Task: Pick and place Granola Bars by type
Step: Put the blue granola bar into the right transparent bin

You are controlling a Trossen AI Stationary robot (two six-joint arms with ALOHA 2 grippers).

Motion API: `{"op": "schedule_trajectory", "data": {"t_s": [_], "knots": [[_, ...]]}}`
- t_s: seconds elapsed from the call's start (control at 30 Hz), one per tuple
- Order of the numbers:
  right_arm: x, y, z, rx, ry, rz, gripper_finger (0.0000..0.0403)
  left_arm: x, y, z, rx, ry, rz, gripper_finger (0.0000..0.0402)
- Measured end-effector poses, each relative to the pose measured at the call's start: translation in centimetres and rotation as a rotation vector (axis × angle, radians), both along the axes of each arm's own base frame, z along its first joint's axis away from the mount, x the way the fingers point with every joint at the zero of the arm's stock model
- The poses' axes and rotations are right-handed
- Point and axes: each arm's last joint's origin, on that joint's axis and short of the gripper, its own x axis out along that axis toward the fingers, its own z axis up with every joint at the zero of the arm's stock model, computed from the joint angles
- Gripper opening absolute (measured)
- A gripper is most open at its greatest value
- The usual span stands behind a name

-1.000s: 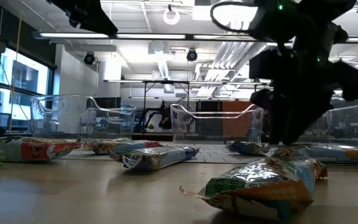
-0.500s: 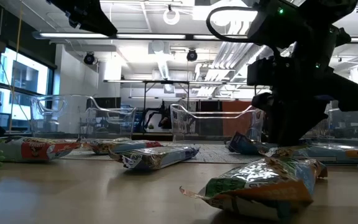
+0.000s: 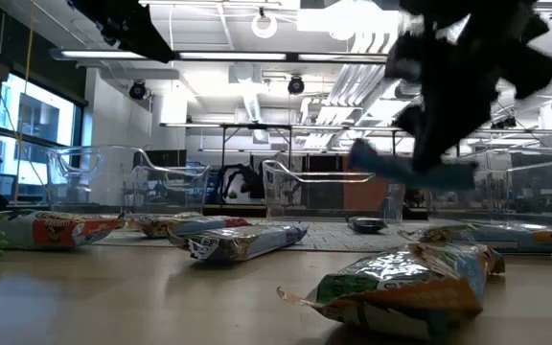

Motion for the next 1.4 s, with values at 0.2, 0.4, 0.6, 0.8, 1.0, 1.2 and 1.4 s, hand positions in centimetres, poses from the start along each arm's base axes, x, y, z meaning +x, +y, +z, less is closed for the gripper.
{"op": "schedule_trajectory", "data": {"t_s": [0.2,0.4,0.6,0.8,1.0,1.2,1.4], "knots": [[-3.9,-1.6,5.5,-0.225,-0.205,-0.203,0.0007,0.0,0.0,0.0,0.000,-0.002,0.000,0.0201],[-10.0,-3.9,7.9,-0.438,-0.224,-0.626,0.0003,0.0,0.0,0.0,-0.007,-0.008,0.004,0.0201],[-11.9,-5.8,7.4,-0.361,-0.122,-0.811,0.0015,0.0,0.0,0.0,-0.012,-0.016,0.008,0.0201],[-11.5,-8.5,5.3,-0.218,0.136,-1.033,0.0010,0.2,0.0,0.3,-0.011,-0.049,0.008,0.0201],[-10.3,-11.5,2.9,-0.213,0.350,-1.136,0.0014,0.2,0.0,0.3,-0.011,-0.053,0.008,0.0201],[-9.3,-13.8,0.4,-0.173,0.519,-1.132,0.0052,0.2,0.0,0.3,-0.011,-0.053,0.008,0.0201],[-8.2,-14.5,-1.0,-0.132,0.583,-1.042,0.0098,0.2,0.0,0.3,-0.011,-0.053,0.008,0.0201]]}}
